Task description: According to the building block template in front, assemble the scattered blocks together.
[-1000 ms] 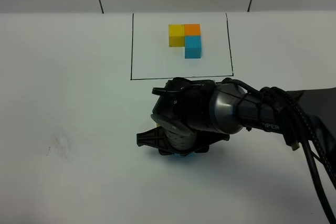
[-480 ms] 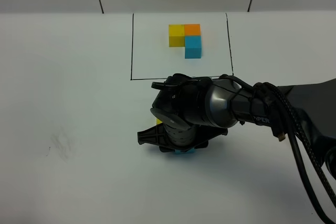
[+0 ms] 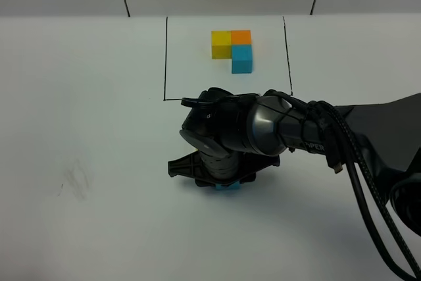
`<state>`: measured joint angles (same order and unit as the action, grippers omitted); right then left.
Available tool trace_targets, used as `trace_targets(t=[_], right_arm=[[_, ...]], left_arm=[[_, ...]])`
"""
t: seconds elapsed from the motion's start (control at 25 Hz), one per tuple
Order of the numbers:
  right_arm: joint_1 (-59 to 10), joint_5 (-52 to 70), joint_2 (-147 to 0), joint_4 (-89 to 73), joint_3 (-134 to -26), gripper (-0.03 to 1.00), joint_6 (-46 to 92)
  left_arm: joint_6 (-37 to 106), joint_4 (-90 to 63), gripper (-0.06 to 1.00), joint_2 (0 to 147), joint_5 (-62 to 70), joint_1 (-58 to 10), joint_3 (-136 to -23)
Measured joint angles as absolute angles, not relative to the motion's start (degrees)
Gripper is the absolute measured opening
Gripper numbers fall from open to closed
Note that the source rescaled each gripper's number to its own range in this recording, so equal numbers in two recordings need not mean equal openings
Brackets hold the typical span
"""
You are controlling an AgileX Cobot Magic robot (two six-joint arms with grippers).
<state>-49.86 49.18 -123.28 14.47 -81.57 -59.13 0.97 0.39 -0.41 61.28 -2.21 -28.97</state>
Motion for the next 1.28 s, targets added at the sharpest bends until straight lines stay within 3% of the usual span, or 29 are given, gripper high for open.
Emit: trace_targets(t=[1.28], right_arm=[[-47.8, 50.64, -123.52, 13.69, -82.29, 0.24, -61.68]], left_arm=[[0.97, 0.39, 0.67, -0.41, 61.28, -2.21, -28.97]])
